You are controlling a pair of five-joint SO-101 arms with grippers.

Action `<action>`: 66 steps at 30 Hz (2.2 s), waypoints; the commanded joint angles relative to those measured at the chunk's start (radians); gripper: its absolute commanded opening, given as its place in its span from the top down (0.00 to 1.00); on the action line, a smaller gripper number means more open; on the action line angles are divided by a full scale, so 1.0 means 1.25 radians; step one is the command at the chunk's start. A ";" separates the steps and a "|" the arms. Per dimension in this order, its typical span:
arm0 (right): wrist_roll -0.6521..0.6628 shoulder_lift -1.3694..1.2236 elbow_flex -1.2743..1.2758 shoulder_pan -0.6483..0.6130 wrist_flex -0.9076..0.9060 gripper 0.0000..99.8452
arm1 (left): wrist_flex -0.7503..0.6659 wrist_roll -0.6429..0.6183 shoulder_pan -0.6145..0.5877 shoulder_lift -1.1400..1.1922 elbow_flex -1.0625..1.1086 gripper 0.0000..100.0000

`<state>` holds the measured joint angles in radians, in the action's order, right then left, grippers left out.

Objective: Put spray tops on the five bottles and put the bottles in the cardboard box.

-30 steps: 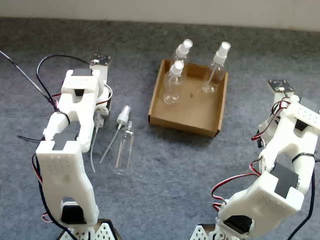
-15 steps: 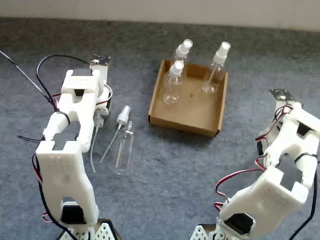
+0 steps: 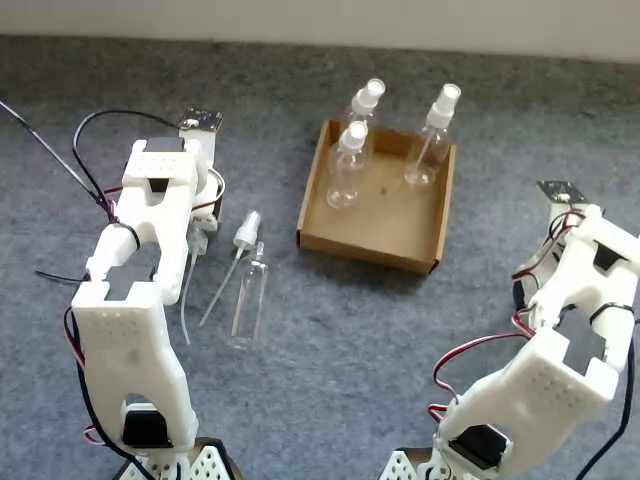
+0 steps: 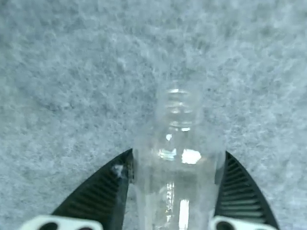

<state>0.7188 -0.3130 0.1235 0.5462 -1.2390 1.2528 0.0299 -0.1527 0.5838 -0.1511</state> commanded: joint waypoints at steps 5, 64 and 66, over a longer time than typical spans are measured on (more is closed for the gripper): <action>0.010 0.010 -0.056 -0.020 -0.048 0.71 | -0.015 -0.006 -0.013 -0.010 0.008 1.00; -0.066 0.010 -0.055 -0.071 0.053 0.93 | -0.016 -0.006 -0.013 -0.009 0.006 1.00; -0.066 0.012 -0.056 -0.067 0.053 0.98 | -0.016 -0.006 -0.013 -0.009 0.006 1.00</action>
<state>0.6437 -0.3130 0.1097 0.4664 -1.1807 1.2528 0.0299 -0.1527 0.5838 -0.1511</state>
